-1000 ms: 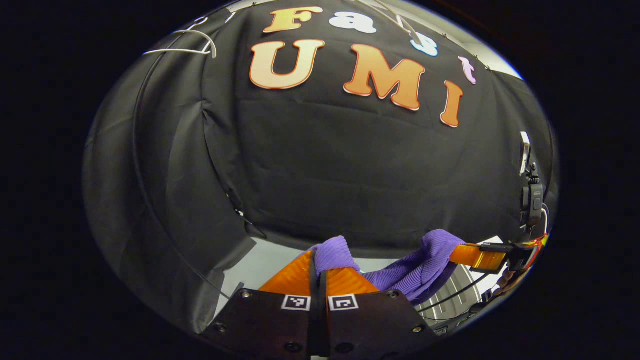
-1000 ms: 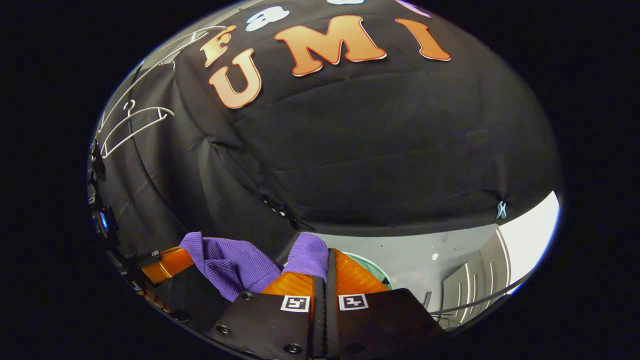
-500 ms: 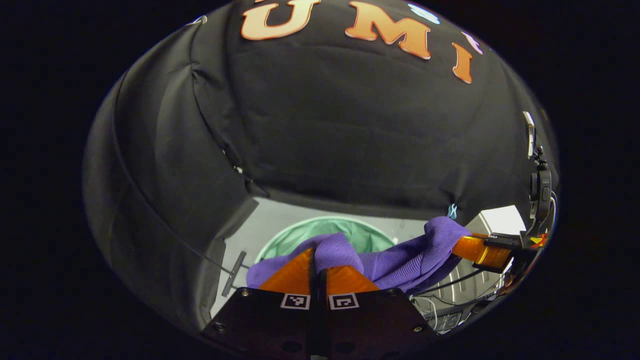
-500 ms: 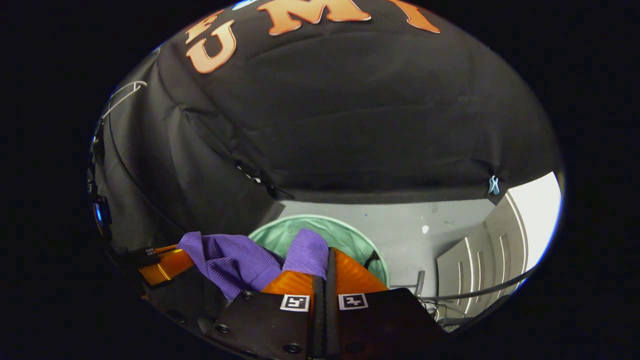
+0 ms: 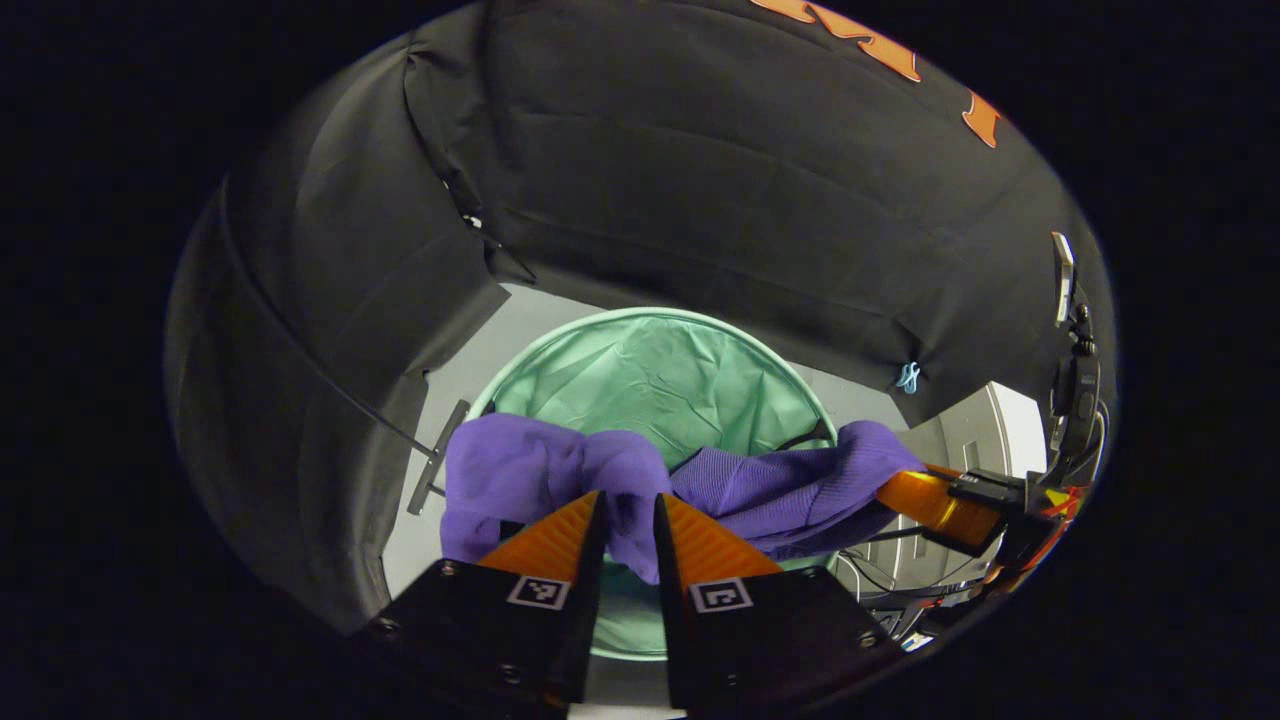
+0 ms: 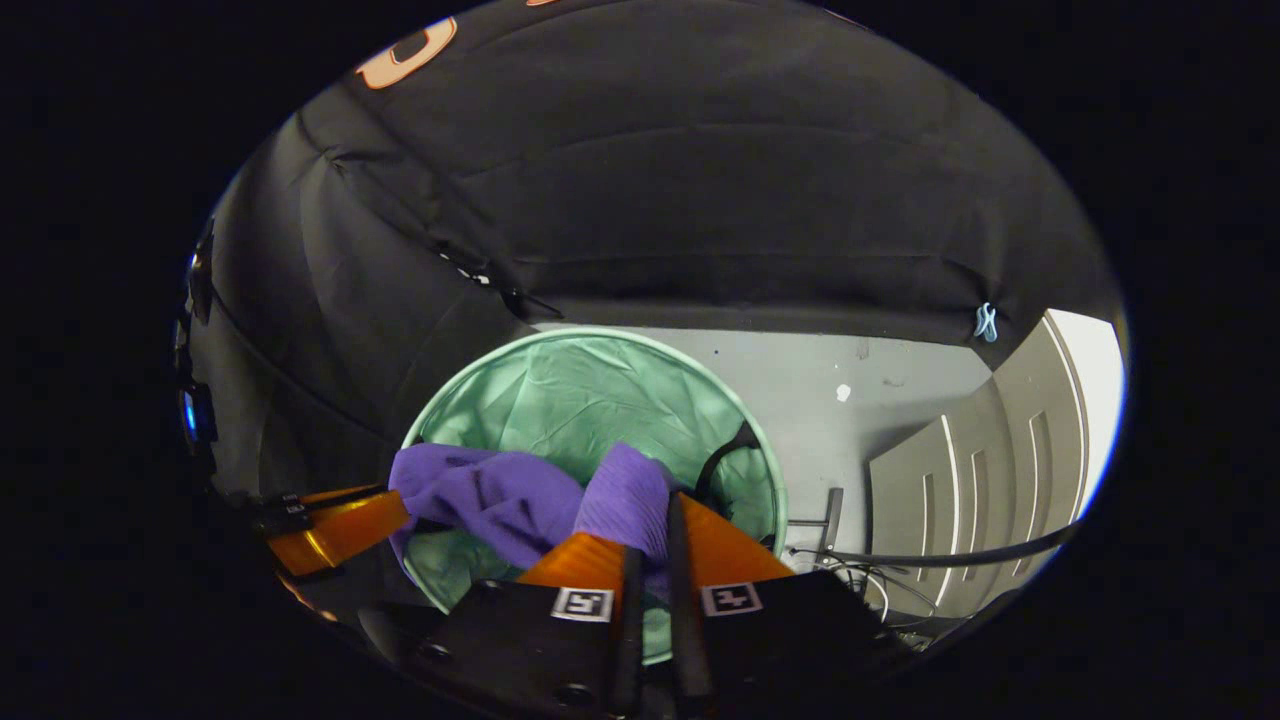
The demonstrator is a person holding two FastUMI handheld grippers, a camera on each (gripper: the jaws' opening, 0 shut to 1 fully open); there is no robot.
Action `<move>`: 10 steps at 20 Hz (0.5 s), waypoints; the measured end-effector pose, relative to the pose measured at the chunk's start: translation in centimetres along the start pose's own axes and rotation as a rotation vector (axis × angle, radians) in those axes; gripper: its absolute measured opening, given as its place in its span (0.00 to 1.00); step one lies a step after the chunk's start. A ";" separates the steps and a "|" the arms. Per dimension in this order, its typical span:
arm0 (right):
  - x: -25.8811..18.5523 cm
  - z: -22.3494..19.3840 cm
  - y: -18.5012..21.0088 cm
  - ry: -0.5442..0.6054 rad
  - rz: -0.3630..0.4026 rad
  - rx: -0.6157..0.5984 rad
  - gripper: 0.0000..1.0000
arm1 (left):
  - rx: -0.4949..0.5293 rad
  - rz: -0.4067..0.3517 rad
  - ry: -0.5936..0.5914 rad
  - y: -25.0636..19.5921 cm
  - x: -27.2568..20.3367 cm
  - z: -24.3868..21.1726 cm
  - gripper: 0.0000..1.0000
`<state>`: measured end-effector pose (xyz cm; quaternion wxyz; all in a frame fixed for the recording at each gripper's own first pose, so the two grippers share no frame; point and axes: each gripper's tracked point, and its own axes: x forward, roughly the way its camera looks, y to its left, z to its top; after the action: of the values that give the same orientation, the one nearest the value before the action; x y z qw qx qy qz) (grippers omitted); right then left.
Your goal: Grasp the clothes on the hanger with both hands and then place them into the laundry hamper below.
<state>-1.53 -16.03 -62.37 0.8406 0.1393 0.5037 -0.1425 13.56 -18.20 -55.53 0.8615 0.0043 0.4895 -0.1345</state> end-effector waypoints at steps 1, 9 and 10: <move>-0.2 0.3 0.4 -0.008 0.009 0.003 0.34 | 0.008 0.000 -0.007 -0.1 -0.2 0.5 0.51; -4.6 3.3 1.6 -0.117 0.009 -0.016 0.93 | 0.024 -0.026 -0.068 -0.9 -3.6 1.4 0.93; -5.2 3.8 1.7 -0.135 0.011 -0.014 0.93 | 0.030 -0.019 -0.087 -0.8 -4.5 1.9 0.99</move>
<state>-0.17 -15.43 -55.85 0.8742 0.1262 0.4463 -0.1436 12.80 -18.25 -50.59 0.8805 0.0066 0.4497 -0.1498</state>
